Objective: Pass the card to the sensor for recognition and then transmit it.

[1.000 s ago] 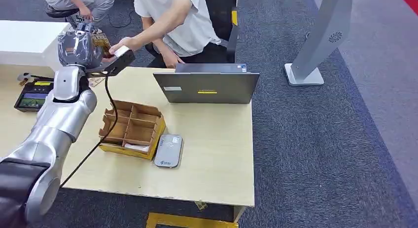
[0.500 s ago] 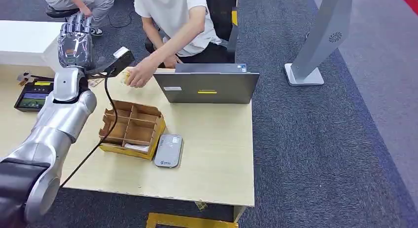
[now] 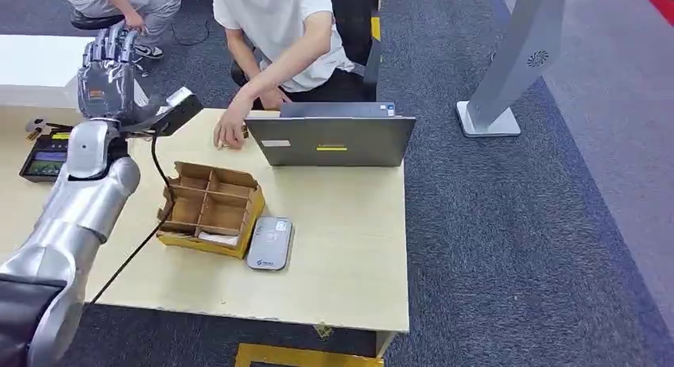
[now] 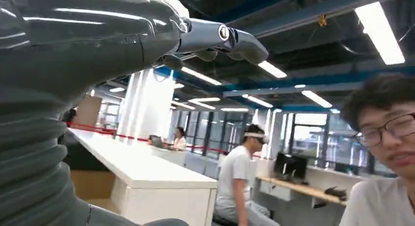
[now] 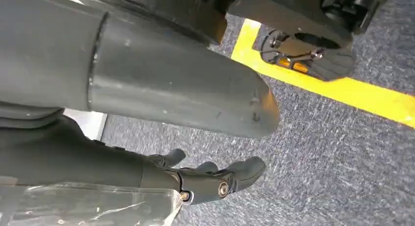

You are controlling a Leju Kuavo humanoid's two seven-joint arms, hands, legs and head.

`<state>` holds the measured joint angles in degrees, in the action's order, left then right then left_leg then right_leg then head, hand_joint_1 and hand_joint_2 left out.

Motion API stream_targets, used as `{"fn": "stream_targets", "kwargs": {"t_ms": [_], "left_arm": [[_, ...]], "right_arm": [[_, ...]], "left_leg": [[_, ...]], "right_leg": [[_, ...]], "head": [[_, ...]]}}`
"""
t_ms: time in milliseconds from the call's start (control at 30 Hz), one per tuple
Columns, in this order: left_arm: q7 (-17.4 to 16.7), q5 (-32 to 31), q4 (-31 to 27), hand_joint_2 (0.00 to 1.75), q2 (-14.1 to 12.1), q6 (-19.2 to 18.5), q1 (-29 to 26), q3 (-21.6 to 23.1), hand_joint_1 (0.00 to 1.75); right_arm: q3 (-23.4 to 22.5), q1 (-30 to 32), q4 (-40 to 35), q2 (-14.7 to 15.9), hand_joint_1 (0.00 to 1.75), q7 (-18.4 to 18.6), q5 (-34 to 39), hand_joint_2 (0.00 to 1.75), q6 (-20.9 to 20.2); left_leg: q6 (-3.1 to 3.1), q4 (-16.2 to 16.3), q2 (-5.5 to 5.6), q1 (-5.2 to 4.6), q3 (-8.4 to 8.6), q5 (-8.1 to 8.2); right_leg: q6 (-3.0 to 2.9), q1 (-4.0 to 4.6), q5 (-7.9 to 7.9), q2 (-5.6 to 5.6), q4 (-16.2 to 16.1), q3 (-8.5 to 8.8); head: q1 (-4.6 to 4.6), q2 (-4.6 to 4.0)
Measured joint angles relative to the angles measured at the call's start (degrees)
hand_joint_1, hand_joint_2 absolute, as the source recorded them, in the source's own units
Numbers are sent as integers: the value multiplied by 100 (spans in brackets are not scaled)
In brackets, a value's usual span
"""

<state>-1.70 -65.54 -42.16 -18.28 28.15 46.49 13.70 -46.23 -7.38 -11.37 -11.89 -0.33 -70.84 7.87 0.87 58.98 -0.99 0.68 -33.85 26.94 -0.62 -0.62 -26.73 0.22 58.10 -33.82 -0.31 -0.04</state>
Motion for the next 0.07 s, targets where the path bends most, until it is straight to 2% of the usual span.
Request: {"fn": "stream_targets", "kwargs": {"t_ms": [67], "left_arm": [[118,404,-1007,175,-354,186,-1022,-265,0]], "right_arm": [[-53,93,2,0,0,-96,131,0,83]], "left_leg": [[13,-9,-42,-3,29,23]], "right_leg": [[-4,-6,-18,45,-1,5]], "head": [[-2,-2]]}}
